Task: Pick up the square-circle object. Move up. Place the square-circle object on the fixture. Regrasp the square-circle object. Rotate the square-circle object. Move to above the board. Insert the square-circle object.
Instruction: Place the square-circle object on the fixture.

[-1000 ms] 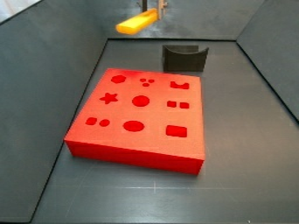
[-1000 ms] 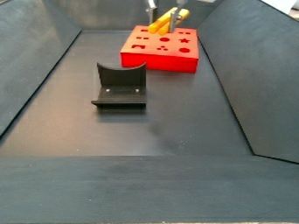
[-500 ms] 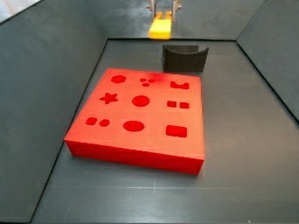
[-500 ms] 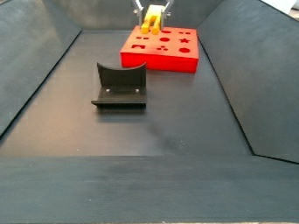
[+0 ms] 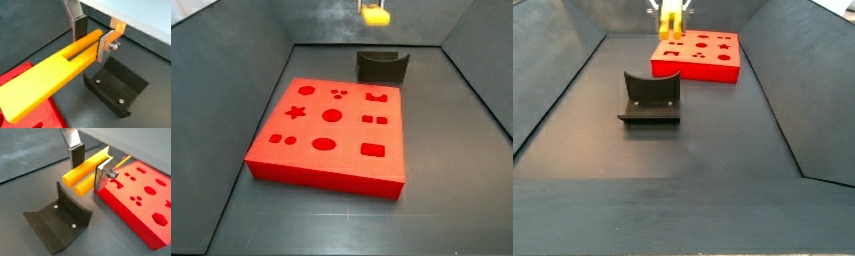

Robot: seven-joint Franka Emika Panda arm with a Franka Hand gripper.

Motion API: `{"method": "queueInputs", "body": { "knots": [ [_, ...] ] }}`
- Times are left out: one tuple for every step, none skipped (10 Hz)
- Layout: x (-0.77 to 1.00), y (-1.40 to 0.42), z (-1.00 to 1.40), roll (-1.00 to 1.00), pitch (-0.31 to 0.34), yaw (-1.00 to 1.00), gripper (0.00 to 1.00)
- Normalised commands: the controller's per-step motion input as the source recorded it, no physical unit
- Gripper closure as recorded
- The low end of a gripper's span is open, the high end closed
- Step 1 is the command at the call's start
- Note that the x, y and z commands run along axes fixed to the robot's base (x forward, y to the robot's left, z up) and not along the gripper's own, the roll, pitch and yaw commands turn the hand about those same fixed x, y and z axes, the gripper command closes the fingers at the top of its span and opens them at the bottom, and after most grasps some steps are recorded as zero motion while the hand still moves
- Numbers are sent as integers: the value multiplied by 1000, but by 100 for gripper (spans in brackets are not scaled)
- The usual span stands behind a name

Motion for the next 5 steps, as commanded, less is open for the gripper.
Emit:
{"method": "queueInputs", "body": {
  "knots": [
    [618, 809, 105, -1000, 178, 6, 100],
    [550, 629, 56, -1000, 200, -16, 100],
    [486, 450, 28, -1000, 220, -41, 100],
    [424, 281, 16, -856, 210, -64, 100],
    [347, 87, 6, -619, 181, -88, 100]
  ]
}}
